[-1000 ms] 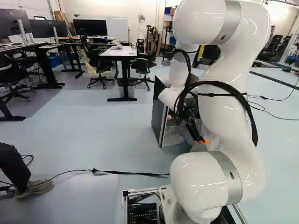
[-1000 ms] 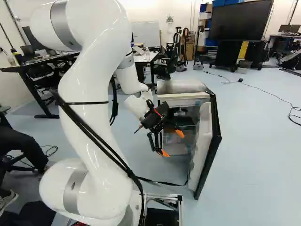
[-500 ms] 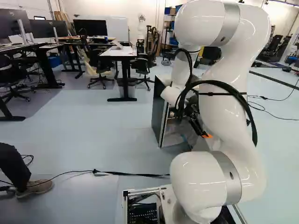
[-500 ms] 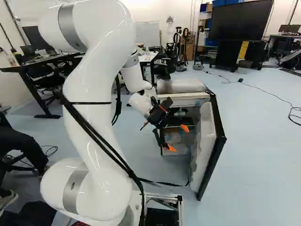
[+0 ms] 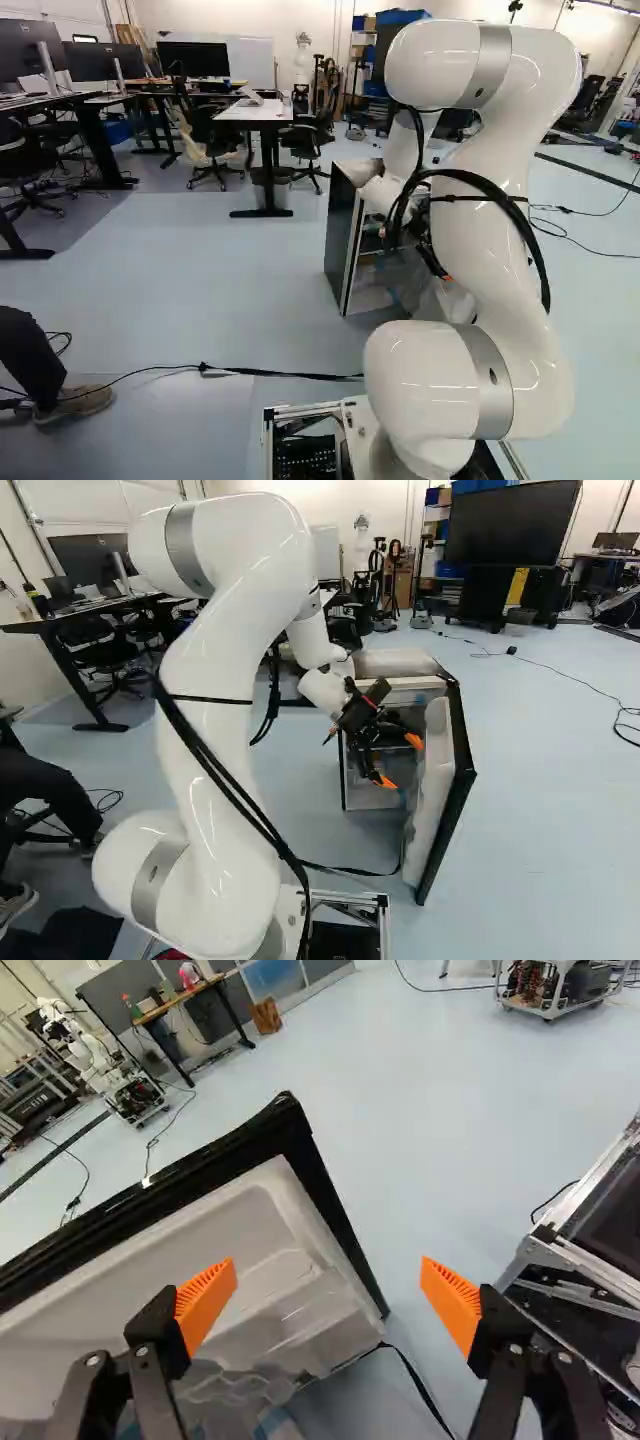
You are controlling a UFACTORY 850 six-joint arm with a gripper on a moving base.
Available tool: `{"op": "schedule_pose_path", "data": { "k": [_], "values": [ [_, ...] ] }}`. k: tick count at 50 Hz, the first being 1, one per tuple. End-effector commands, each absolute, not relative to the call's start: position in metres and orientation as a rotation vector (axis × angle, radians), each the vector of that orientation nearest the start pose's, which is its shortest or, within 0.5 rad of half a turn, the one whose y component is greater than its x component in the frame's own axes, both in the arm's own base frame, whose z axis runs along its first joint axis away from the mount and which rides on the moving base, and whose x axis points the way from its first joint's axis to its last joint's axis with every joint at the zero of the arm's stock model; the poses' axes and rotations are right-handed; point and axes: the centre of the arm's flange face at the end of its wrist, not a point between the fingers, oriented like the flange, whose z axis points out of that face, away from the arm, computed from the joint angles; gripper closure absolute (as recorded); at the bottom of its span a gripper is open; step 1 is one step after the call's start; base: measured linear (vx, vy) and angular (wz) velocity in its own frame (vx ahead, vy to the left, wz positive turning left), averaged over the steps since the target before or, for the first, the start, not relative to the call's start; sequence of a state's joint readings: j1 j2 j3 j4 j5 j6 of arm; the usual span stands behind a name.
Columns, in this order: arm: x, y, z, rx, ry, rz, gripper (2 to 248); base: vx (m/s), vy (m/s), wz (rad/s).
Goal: Open the fridge door
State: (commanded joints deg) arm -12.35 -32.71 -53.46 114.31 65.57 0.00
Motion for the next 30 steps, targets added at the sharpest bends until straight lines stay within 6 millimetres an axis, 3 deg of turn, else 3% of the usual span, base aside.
{"op": "schedule_pose_path", "data": {
  "k": [30],
  "values": [
    [0.483,-0.25,0.305,0.628,-2.179,0.861,3,0.0,0.0,0.0]
  ]
}}
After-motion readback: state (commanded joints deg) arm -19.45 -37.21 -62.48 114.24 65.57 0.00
